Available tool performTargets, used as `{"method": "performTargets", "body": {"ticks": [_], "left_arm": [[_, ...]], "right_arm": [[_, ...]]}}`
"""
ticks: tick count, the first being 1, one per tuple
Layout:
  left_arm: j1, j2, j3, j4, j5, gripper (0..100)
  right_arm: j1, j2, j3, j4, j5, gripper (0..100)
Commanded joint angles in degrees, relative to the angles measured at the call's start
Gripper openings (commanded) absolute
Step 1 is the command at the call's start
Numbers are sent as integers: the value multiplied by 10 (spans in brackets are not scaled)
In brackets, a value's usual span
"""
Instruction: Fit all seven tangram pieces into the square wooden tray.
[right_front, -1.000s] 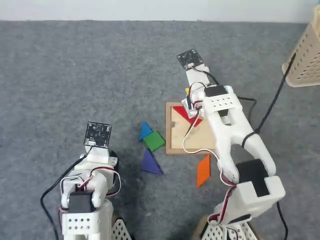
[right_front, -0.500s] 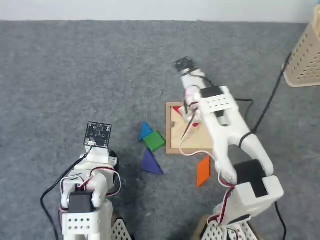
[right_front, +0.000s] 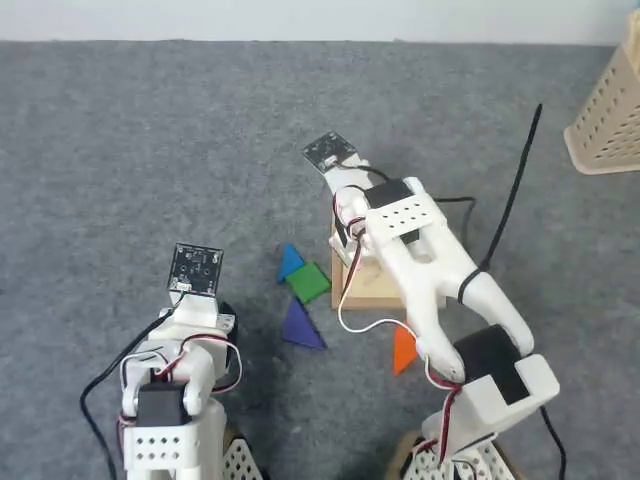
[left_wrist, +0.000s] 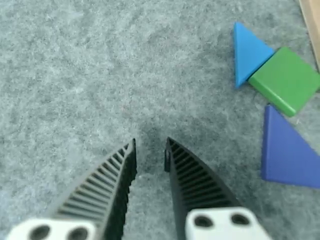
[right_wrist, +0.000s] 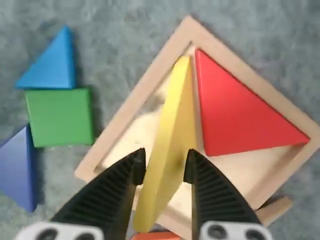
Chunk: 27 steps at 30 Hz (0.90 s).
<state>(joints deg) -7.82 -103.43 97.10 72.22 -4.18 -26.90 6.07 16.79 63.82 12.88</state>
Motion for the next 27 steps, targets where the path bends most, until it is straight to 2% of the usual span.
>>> {"method": "performTargets", "body": {"ticks": [1, 11, 22, 27], "left_arm": [[-1, -10, -5, 2, -4, 91], [-1, -10, -5, 2, -4, 91], [-1, -10, -5, 2, -4, 91], [-1, -10, -5, 2, -4, 91]], "right_arm": [[-9, -34, -32, 11, 9, 126], [-67, -39, -34, 52, 10, 128], [-66, -35, -35, 54, 11, 130], [-51, -34, -35, 51, 11, 256]]}}
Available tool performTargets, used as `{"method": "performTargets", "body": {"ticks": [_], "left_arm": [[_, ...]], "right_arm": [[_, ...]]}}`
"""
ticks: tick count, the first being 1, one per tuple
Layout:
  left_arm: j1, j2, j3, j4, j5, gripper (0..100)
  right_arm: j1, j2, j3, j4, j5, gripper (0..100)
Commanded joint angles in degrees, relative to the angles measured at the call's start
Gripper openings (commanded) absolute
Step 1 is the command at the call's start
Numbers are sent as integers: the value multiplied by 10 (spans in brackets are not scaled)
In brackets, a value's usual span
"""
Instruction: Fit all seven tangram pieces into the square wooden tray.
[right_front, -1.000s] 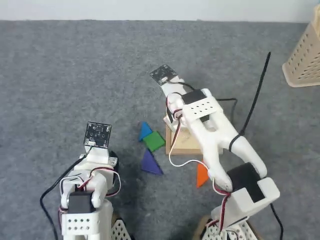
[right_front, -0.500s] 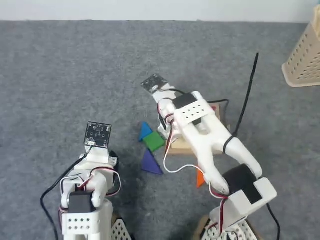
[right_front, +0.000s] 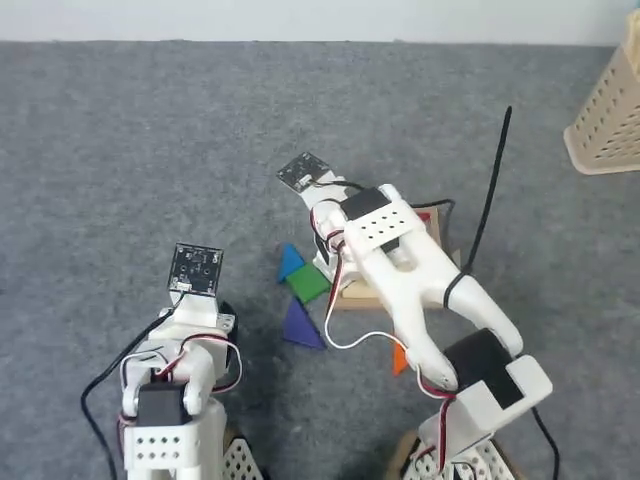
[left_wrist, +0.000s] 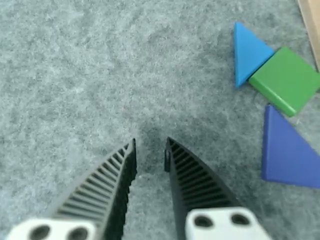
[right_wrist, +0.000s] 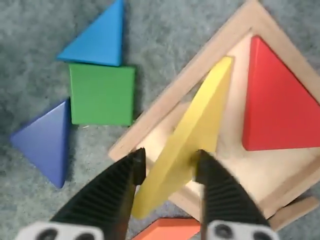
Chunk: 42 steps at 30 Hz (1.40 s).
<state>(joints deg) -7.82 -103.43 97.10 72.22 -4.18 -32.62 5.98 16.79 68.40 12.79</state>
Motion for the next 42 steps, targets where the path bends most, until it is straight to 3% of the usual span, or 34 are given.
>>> {"method": "performTargets", "body": {"ticks": [1, 14, 23, 31, 42], "left_arm": [[-1, -10, -5, 2, -4, 91], [-1, -10, -5, 2, -4, 91], [-1, -10, -5, 2, -4, 91], [-1, -10, -5, 2, -4, 91], [-1, -10, -5, 2, -4, 91]], "right_arm": [[11, -33, -35, 5, 11, 281], [-29, -33, -35, 33, 31, 318], [42, 15, -36, -8, 44, 317], [55, 52, -35, -10, 67, 73], [75, 140, -79, -43, 67, 67]]}}
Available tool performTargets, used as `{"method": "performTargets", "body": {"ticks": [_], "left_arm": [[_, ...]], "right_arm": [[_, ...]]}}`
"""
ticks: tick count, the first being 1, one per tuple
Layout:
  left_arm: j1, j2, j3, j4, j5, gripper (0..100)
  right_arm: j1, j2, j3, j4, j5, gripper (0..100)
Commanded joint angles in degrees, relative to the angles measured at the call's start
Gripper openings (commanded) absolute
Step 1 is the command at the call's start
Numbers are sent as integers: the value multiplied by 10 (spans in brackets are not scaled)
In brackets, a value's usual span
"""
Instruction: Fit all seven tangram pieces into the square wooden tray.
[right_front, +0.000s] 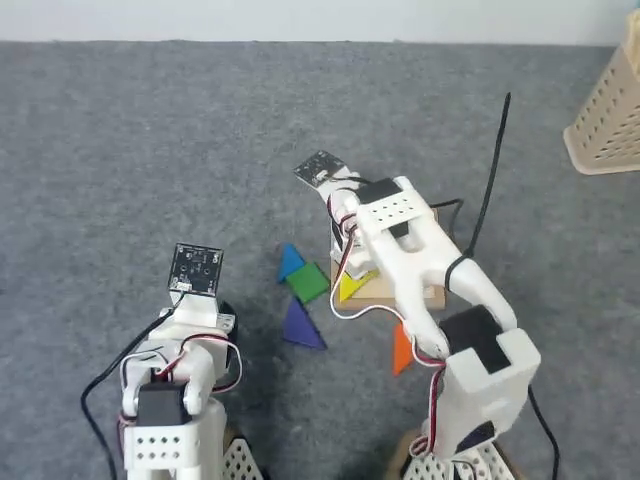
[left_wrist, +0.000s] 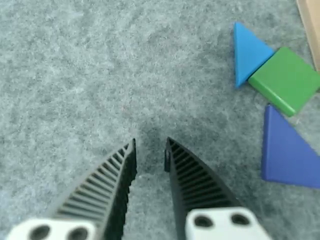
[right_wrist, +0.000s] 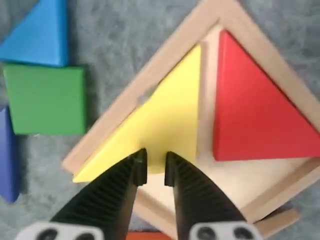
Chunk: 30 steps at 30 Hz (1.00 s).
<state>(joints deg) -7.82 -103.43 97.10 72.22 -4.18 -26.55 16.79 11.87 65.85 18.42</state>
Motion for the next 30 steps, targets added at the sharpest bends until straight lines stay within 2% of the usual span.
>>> {"method": "performTargets", "body": {"ticks": [1, 10, 13, 17, 21, 30], "left_arm": [[-1, -10, -5, 2, -4, 91], [-1, -10, -5, 2, -4, 91], [-1, -10, -5, 2, -4, 91], [-1, -10, -5, 2, -4, 91], [-1, -10, -5, 2, -4, 91], [-1, -10, -5, 2, -4, 91]], "right_arm": [[22, 39, -39, -17, 10, 67], [45, 85, -99, -13, 3, 67], [44, 62, -119, 21, -40, 67], [29, 0, -120, 48, -75, 67], [5, -73, -80, 58, -79, 67], [85, -292, 51, 58, -75, 66]]}}
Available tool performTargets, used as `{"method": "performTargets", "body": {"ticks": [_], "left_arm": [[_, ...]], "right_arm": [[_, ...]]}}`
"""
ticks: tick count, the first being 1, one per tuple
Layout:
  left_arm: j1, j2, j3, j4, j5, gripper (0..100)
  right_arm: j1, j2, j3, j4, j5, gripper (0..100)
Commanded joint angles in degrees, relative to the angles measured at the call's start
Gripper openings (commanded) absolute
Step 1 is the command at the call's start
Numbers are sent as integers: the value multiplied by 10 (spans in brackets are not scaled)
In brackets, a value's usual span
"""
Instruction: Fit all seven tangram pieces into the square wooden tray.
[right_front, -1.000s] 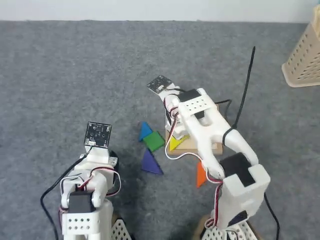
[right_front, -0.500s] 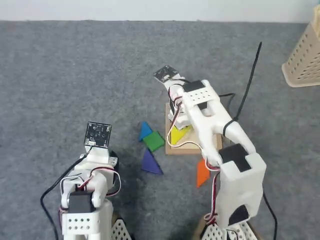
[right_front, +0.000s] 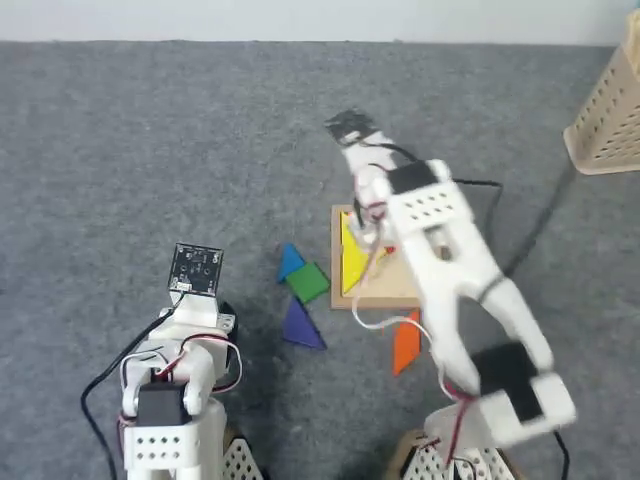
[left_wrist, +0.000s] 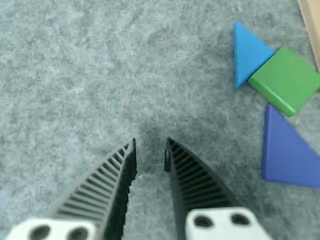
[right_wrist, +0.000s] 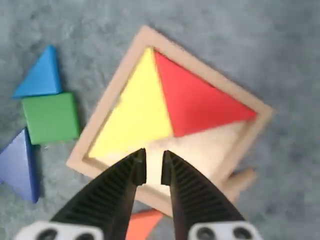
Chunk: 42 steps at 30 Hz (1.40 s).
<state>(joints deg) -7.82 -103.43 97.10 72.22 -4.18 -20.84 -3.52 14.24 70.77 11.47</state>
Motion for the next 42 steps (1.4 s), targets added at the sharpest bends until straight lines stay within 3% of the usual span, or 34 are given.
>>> {"method": "performTargets", "body": {"ticks": [1, 13, 21, 27, 42], "left_arm": [[-1, -10, -5, 2, -4, 91], [-1, -10, -5, 2, -4, 91], [-1, -10, -5, 2, -4, 91], [-1, -10, -5, 2, -4, 91], [-1, -10, -5, 2, -4, 91]], "right_arm": [[36, -108, 50, 8, -4, 66], [90, -180, 252, 4, 35, 65], [-15, -185, 358, -29, 34, 73], [-55, -185, 374, -39, 34, 182], [-61, -179, 404, -68, 9, 203]]}}
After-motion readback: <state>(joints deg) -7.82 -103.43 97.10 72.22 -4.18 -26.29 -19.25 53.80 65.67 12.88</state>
